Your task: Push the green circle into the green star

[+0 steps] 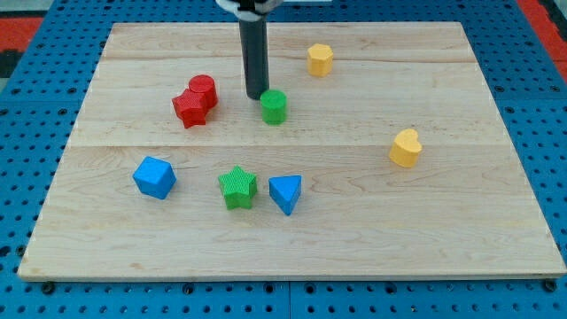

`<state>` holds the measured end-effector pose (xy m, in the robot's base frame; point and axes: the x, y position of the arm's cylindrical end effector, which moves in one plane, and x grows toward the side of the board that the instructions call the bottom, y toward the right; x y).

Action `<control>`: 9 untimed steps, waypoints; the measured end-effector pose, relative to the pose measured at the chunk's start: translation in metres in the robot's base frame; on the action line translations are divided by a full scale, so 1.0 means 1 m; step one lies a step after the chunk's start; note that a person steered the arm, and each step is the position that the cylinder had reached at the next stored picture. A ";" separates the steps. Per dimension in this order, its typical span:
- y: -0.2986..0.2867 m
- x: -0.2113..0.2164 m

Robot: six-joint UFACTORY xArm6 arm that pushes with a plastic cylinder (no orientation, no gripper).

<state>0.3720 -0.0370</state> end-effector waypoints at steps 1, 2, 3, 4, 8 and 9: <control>0.000 0.017; -0.015 0.015; -0.007 0.006; 0.013 -0.003; 0.020 0.060; 0.052 0.041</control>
<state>0.4130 0.0146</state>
